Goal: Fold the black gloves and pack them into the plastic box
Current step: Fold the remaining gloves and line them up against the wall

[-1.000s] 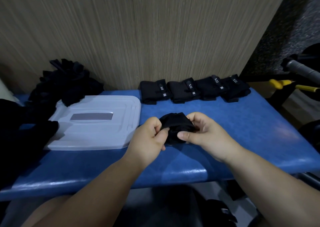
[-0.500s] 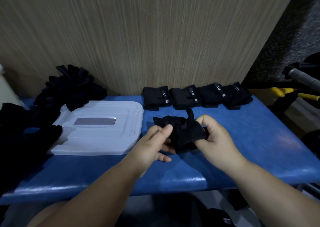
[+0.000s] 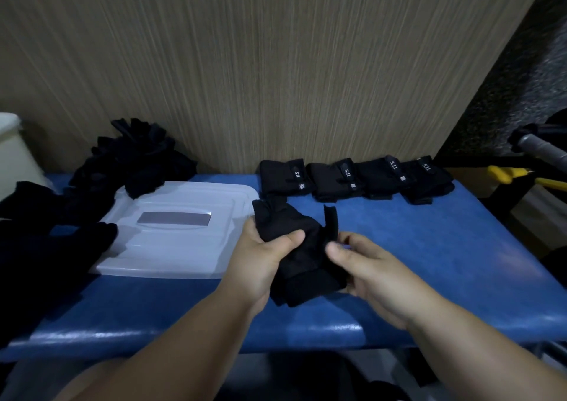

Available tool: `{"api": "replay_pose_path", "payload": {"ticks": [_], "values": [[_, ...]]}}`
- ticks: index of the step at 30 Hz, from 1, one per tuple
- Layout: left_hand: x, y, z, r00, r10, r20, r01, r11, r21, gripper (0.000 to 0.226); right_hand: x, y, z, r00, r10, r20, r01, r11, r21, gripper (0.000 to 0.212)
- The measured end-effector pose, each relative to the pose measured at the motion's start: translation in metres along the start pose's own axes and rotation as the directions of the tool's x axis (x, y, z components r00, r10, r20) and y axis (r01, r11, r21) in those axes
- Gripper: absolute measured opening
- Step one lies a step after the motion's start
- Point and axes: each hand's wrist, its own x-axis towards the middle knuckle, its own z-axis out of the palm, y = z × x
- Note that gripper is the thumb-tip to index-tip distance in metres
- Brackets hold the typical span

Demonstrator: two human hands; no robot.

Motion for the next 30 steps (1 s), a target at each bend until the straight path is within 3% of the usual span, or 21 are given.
{"api": "replay_pose_path", "payload": {"ticks": [7,12,14,16,19,22,25,27,30], "values": [[-0.001,0.001,0.002,0.999,-0.017,0.041,0.015,0.999,0.046,0.02,0.004,0.0,-0.004,0.974,-0.043,-0.223,-0.009,0.974,-0.225,0.029],[0.009,-0.006,-0.002,0.998,0.028,-0.062,-0.003,0.927,0.374,0.029,0.001,-0.006,-0.016,0.957,-0.145,-0.25,-0.022,0.827,-0.562,0.036],[0.011,-0.008,-0.005,0.997,0.064,-0.031,-0.036,0.83,0.557,0.044,-0.001,-0.004,-0.02,0.955,-0.178,-0.237,-0.059,0.671,-0.739,0.043],[0.009,-0.008,-0.006,0.996,0.078,0.034,-0.077,0.664,0.744,0.059,-0.002,-0.002,-0.023,0.948,-0.212,-0.236,-0.11,0.477,-0.872,0.051],[0.002,-0.008,-0.004,0.988,0.101,0.117,-0.152,0.485,0.861,0.067,-0.002,0.002,-0.028,0.949,-0.251,-0.19,-0.124,0.257,-0.958,0.061],[-0.002,-0.01,-0.004,0.961,0.214,0.175,-0.238,0.312,0.92,0.063,-0.001,0.004,-0.032,0.953,-0.286,-0.1,-0.04,0.209,-0.977,0.06],[-0.001,-0.014,-0.005,0.909,0.307,0.281,-0.354,0.216,0.91,0.046,-0.002,0.003,-0.031,0.978,-0.204,0.036,0.057,0.096,-0.994,0.054],[-0.003,-0.015,-0.003,0.885,0.285,0.369,-0.428,0.183,0.885,0.04,-0.002,0.003,-0.03,0.994,-0.082,0.071,0.074,0.034,-0.997,0.055],[-0.006,-0.021,-0.002,0.905,0.092,0.416,-0.425,0.11,0.899,0.047,-0.002,0.003,-0.031,0.998,0.008,0.062,0.062,-0.013,-0.998,0.056]]}}
